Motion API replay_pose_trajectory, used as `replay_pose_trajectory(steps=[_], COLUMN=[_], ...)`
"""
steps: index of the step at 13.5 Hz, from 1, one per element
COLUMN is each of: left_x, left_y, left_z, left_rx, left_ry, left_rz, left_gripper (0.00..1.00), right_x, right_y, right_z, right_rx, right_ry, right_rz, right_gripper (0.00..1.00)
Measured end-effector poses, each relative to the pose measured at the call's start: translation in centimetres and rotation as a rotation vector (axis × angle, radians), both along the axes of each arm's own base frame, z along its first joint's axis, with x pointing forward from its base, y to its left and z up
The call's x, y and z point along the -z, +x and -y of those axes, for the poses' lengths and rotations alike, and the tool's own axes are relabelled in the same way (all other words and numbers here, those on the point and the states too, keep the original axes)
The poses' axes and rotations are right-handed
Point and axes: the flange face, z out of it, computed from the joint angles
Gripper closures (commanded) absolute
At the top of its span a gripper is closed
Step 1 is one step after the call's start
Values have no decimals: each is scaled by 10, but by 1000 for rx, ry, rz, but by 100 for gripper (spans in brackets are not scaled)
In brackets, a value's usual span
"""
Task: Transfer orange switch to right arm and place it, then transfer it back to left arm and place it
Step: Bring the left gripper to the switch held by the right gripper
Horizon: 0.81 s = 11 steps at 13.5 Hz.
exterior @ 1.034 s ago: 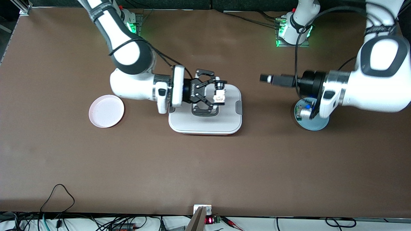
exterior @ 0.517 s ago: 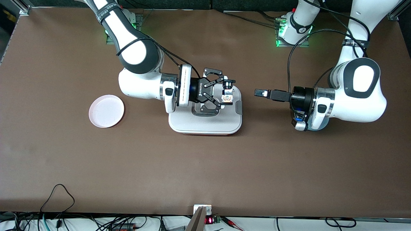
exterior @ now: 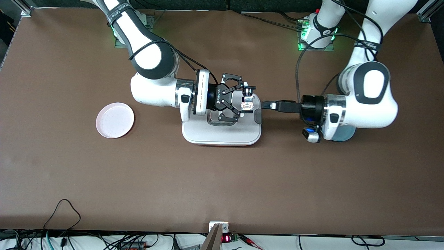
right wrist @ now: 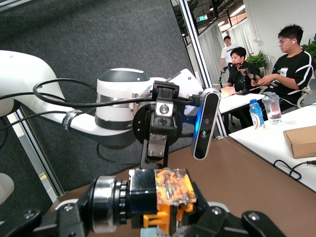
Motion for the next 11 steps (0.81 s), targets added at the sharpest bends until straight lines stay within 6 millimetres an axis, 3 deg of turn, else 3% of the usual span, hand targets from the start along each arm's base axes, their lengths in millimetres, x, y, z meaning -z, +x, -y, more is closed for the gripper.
replay_pose_trajectory(steps=[6,8,11], left_x=[3,4,4], left_y=[-3,-5,-5], left_z=[21,30,30], left_rx=[-52,-53,-56], left_ry=[-20,-14,-12], left_rz=[-50,-54,-55], left_gripper=[10,18,41], right_x=[3,2,2], right_y=[1,1,1], right_z=[-1,-1,0], right_rx=[5,6,8], right_ry=[-4,-4,-4], right_rz=[-2,-1,-1], right_gripper=[68,68,68])
